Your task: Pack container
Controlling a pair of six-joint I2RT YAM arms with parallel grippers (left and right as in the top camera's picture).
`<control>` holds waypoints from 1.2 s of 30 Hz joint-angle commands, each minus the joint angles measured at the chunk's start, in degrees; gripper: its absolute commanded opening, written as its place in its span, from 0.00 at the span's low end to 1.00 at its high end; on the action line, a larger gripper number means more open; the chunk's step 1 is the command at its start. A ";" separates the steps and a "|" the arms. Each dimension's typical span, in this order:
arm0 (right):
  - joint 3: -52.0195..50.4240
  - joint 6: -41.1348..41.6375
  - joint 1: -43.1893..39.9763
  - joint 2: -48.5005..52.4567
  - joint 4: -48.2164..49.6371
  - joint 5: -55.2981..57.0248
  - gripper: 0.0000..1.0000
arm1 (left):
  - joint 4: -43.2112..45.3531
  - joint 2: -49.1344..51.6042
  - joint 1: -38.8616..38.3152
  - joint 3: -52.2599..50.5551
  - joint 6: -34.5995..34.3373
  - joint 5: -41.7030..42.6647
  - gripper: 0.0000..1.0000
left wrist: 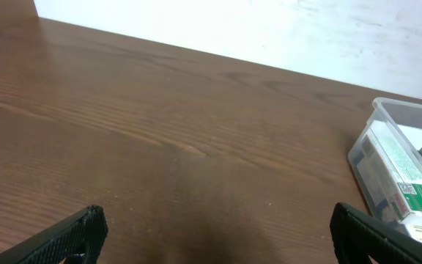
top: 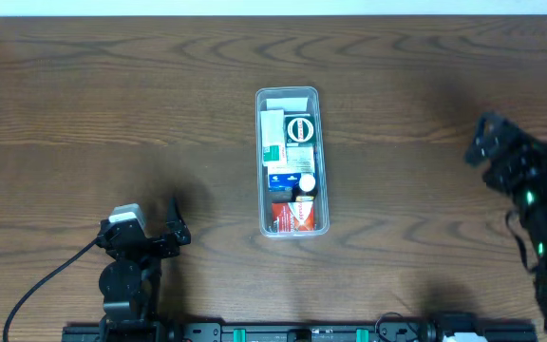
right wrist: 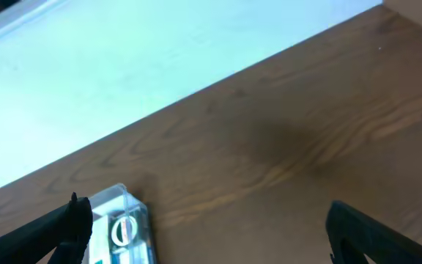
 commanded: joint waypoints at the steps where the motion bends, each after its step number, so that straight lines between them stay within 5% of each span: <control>1: -6.38 -0.46 -0.24 -4.96 -0.55 3.56 0.99 | -0.13 -0.35 -0.17 -1.53 -0.07 -0.22 0.98; 7: -24.63 -1.29 -0.26 -17.88 7.72 10.25 0.99 | -0.13 -0.35 -0.17 -1.53 -0.04 -0.22 0.98; 11: -36.04 -10.86 -0.22 -27.87 18.88 10.12 0.99 | -0.13 -0.35 -0.17 -1.53 -0.04 -0.24 0.98; 19: -52.33 -21.18 -0.15 -44.85 22.05 6.14 0.99 | -0.13 -0.35 -0.17 -1.53 -0.07 -0.22 0.98; 36: -68.26 -26.45 0.22 -48.17 28.00 -0.07 0.99 | -0.13 -0.35 -0.17 -1.53 -0.04 -0.22 0.98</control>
